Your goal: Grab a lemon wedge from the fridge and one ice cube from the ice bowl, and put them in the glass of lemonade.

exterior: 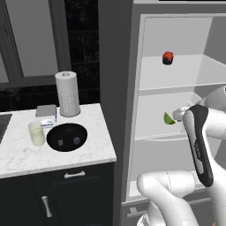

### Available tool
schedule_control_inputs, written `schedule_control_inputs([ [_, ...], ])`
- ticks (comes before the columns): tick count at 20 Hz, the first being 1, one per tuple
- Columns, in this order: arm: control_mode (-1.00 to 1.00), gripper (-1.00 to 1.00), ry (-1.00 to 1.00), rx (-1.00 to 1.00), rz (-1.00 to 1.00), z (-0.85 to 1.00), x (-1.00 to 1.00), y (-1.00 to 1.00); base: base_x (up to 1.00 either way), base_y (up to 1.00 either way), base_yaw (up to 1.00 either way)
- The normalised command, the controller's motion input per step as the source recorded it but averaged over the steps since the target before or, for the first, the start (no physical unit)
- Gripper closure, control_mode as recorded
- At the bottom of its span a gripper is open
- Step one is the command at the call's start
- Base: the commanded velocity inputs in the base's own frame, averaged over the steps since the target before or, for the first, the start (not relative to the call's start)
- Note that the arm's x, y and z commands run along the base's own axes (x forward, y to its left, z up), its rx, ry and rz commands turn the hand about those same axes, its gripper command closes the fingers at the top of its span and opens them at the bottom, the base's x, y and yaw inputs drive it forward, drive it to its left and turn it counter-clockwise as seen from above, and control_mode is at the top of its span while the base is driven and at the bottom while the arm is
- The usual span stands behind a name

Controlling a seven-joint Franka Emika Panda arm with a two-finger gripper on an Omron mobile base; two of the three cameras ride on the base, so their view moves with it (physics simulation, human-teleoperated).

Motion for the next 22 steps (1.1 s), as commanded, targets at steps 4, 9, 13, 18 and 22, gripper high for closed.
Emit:
schedule_control_inputs([
  [4,-1.0,-1.0,0.0,-0.01,0.06,-0.2,0.47,0.0,0.0,0.0,0.0],
  [9,-1.0,-1.0,0.0,0.0,0.01,-0.41,0.27,0.0,0.0,0.0,0.0],
  [13,-1.0,-1.0,0.0,0.0,0.0,-0.25,0.28,-0.02,0.0,0.0,0.0],
  [18,-1.0,-1.0,0.0,-0.01,0.0,-0.21,0.25,-0.01,0.0,0.0,0.0],
  [22,-1.0,-1.0,0.0,0.0,0.0,0.0,0.38,-0.02,0.0,0.0,0.0],
])
